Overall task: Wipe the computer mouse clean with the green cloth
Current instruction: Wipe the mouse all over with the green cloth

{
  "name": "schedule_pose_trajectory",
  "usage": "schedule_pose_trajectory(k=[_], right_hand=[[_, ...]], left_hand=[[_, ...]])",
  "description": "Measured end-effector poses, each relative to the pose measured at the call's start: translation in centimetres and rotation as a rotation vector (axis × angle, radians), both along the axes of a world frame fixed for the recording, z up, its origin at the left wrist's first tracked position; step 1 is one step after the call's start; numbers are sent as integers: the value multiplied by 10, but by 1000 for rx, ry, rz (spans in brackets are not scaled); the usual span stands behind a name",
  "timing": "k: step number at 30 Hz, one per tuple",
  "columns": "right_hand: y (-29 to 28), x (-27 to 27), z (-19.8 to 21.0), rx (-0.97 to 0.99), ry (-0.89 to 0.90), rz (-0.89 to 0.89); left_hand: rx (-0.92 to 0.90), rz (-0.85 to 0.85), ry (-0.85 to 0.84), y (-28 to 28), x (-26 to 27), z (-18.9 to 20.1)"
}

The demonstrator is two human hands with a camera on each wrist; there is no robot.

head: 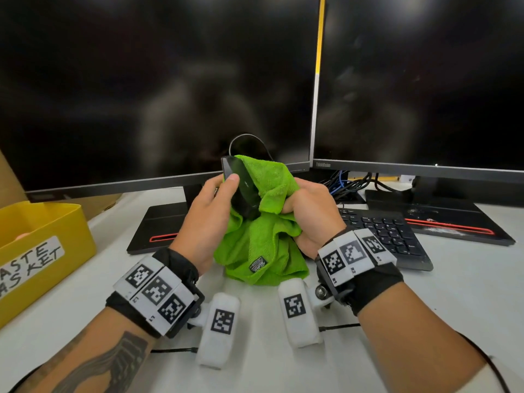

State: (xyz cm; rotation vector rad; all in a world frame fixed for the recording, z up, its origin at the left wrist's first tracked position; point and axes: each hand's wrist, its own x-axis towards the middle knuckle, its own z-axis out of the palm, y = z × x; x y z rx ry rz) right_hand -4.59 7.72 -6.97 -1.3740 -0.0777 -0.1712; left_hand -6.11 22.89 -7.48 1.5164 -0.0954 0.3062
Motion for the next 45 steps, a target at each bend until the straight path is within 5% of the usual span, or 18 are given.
schedule_pose_trajectory(k=[5,16,21,29,38,45], right_hand=[[-1,-1,1,79,43,6],[-8,-3,10,230,81,-146],[-22,4,10,67,39,-287],[-22,-10,26,273,-33,-284],[-51,4,23,325,10,-645],[-34,-2,22,268,-104,-252]], left_hand=[[-84,-5,159,0,0,2],[-98,-108,11,8,11,-8],[-82,-199,-15,8,11,-12],[-1,-51,-91,16,9,-8],[-185,8,-6,22,6,4],[-457,-164,163,18,1,13]])
